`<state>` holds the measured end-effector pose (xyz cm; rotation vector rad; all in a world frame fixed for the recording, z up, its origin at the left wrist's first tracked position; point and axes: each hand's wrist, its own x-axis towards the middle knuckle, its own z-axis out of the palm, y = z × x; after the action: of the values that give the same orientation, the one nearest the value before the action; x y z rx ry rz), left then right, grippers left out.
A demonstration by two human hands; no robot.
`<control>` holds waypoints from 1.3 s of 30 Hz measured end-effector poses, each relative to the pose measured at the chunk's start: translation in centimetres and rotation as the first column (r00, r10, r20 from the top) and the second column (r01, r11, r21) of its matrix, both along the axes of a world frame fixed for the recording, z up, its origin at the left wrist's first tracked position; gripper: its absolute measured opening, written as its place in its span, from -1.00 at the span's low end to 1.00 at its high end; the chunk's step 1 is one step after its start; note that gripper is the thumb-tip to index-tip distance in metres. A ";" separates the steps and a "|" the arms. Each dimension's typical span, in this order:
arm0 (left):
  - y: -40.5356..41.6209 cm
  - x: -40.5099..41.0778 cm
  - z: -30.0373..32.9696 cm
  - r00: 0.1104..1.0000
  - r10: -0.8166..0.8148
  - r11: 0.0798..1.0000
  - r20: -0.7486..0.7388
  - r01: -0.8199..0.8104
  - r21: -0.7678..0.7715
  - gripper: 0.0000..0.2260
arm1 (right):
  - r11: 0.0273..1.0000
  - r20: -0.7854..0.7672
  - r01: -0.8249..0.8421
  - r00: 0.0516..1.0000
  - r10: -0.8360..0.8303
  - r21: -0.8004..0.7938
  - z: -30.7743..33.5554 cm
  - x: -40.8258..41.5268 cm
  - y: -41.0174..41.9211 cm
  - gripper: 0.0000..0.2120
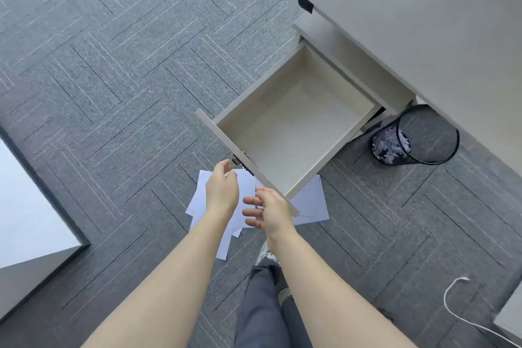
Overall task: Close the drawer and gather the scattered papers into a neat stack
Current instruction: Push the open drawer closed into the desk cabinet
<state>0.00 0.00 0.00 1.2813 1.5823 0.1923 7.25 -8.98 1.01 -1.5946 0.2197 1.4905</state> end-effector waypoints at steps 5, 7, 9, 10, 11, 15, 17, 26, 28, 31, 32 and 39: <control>0.5 0.1 -2.7 0.991 0.106 0.985 0.076 -0.094 -0.148 -0.61 | 0.998 -0.070 0.035 0.997 -0.039 -0.056 -1.8 -0.7 0.4 -0.72; 0.7 0.3 -3.3 0.987 0.124 0.981 0.103 -0.107 -0.160 -0.59 | 0.995 -0.099 0.062 0.993 -0.069 -0.076 -2.3 -0.8 0.6 -0.71; 1.1 0.7 -3.6 0.984 0.132 0.982 0.123 -0.113 -0.152 -0.58 | 0.991 -0.132 0.102 0.985 -0.113 -0.089 -2.5 -0.9 0.9 -0.70; 1.3 0.8 -3.7 0.983 0.135 0.981 0.125 -0.115 -0.154 -0.57 | 0.988 -0.141 0.118 0.981 -0.131 -0.100 -2.9 -1.0 1.0 -0.68; 1.4 0.9 -4.0 0.982 0.139 0.982 0.129 -0.120 -0.148 -0.57 | 0.985 -0.145 0.136 0.978 -0.151 -0.107 -3.0 -1.2 1.1 -0.67; 1.8 1.3 -4.7 0.977 0.160 0.980 0.143 -0.139 -0.145 -0.56 | 0.972 -0.135 0.192 0.968 -0.210 -0.139 -3.5 -1.3 1.4 -0.62; 2.0 1.6 -5.0 0.973 0.171 0.977 0.153 -0.148 -0.151 -0.56 | 0.964 -0.120 0.219 0.964 -0.237 -0.148 -3.7 -1.1 1.6 -0.64; 3.0 5.0 -5.0 0.949 0.220 0.965 0.226 -0.177 -0.194 -0.63 | 0.944 -0.038 0.301 0.950 -0.309 -0.138 -4.0 2.1 2.6 -0.74; 3.3 5.9 -5.0 0.947 0.217 0.967 0.236 -0.175 -0.186 -0.66 | 0.939 -0.030 0.315 0.946 -0.322 -0.140 -4.0 3.1 2.7 -0.76; 3.7 7.3 -5.1 0.945 0.216 0.969 0.245 -0.177 -0.171 -0.68 | 0.924 -0.052 0.352 0.930 -0.363 -0.151 -4.0 4.6 3.0 -0.73; 3.9 7.8 -5.1 0.944 0.221 0.968 0.245 -0.183 -0.170 -0.69 | 0.916 -0.067 0.370 0.921 -0.383 -0.157 -4.0 5.2 3.2 -0.72; 4.7 11.1 -5.6 0.941 0.254 0.962 0.223 -0.222 -0.158 -0.73 | 0.906 -0.088 0.392 0.909 -0.408 -0.158 -3.9 8.8 3.5 -0.73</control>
<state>11.14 4.73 -5.61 0.9250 1.5093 0.3763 16.10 -5.51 -2.90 -1.4563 0.6908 1.2661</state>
